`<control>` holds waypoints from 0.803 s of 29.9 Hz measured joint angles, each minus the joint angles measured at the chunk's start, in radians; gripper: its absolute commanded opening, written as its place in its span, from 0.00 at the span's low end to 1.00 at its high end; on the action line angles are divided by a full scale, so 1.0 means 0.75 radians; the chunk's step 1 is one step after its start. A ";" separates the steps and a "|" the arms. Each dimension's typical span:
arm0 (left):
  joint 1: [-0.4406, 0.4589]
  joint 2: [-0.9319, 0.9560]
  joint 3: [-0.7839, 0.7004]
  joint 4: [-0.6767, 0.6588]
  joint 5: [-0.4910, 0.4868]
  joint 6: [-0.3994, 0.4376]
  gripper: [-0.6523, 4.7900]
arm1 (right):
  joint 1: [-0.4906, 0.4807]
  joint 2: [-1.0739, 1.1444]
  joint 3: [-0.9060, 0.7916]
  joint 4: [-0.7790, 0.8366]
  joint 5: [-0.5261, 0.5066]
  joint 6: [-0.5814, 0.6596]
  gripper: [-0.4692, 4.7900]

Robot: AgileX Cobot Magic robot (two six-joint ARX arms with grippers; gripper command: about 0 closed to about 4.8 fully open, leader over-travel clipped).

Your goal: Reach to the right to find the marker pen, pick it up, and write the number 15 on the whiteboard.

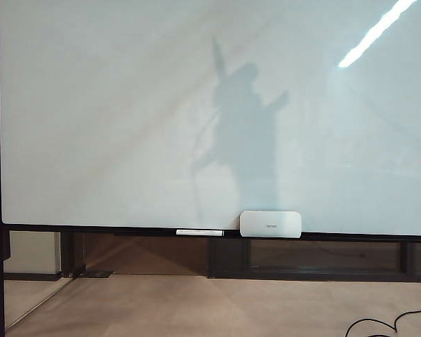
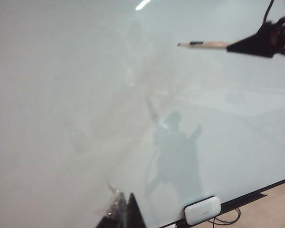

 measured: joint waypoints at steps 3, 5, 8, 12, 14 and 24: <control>0.000 -0.001 0.000 -0.001 0.001 0.005 0.11 | -0.042 -0.015 0.000 -0.034 0.010 0.002 0.09; 0.000 0.000 0.000 -0.001 0.001 0.010 0.11 | -0.048 -0.011 -0.002 -0.039 0.009 0.001 0.09; 0.000 0.012 0.000 0.002 0.001 0.052 0.11 | -0.034 0.023 -0.004 0.025 -0.023 -0.004 0.09; 0.000 0.061 0.000 -0.001 0.003 0.100 0.11 | -0.034 0.102 -0.004 0.138 -0.030 -0.004 0.09; 0.000 0.074 -0.001 -0.001 0.009 0.123 0.11 | -0.037 0.142 -0.006 0.175 -0.018 -0.004 0.09; 0.001 0.132 0.000 0.006 0.036 0.131 0.11 | -0.035 0.290 -0.010 0.291 0.049 0.010 0.09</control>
